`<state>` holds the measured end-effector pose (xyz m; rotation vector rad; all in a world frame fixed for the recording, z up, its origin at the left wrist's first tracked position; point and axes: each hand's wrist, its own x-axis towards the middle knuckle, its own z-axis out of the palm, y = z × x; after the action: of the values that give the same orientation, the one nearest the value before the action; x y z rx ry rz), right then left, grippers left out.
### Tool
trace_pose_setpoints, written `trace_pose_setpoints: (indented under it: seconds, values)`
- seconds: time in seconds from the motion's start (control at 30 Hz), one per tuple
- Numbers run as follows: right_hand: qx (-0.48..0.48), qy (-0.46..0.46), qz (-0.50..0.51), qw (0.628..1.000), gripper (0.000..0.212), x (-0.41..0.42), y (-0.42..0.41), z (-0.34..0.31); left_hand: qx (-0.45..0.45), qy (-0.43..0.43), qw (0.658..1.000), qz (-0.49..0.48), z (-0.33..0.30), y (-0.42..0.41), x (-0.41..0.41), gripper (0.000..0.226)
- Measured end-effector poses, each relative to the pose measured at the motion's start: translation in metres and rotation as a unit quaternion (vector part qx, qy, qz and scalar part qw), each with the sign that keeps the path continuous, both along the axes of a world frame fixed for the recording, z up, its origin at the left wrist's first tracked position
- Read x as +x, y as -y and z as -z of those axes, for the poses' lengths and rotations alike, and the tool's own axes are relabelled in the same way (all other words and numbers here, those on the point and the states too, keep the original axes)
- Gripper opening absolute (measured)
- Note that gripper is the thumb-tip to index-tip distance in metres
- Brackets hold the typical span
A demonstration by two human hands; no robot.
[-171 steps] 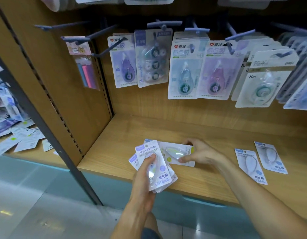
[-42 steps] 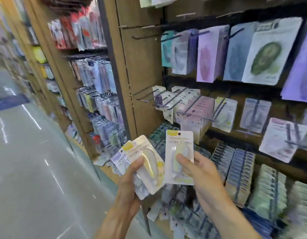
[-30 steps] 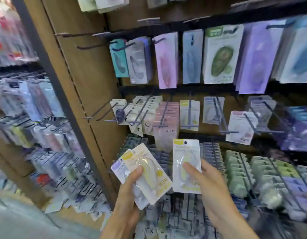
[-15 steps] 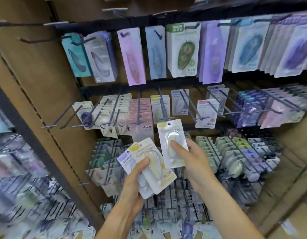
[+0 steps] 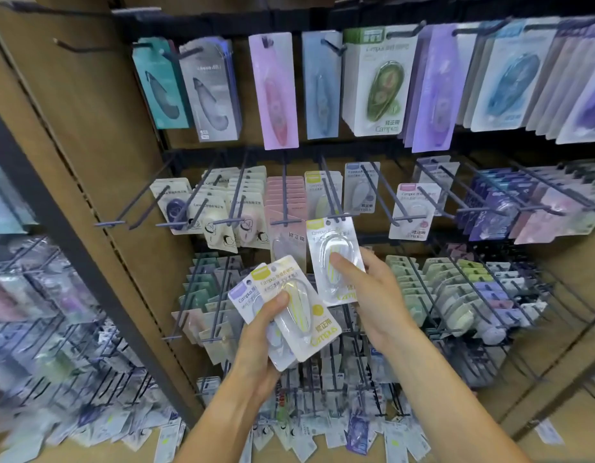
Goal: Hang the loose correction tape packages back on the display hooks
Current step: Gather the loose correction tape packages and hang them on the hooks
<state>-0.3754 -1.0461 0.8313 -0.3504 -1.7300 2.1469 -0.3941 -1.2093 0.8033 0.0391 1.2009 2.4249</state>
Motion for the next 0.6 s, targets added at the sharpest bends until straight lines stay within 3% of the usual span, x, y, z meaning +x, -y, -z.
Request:
trace_pose_setpoints:
  seconds: [0.27, 0.43, 0.6]
  values:
    - [-0.001, 0.000, 0.006, 1.000, 0.019, 0.004, -0.002, -0.004, -0.002, 0.001, 1.000, 0.004, 0.000, 0.003, -0.002, 0.034]
    - [-0.007, -0.023, -0.017, 1.000, 0.024, 0.023, -0.004, 0.004, 0.003, 0.000, 1.000, 0.015, 0.003, 0.004, -0.003, 0.021]
    - [-0.002, -0.042, -0.017, 0.999, 0.025, 0.030, -0.003, 0.005, 0.014, -0.003, 1.000, 0.013, 0.002, 0.005, -0.001, 0.039]
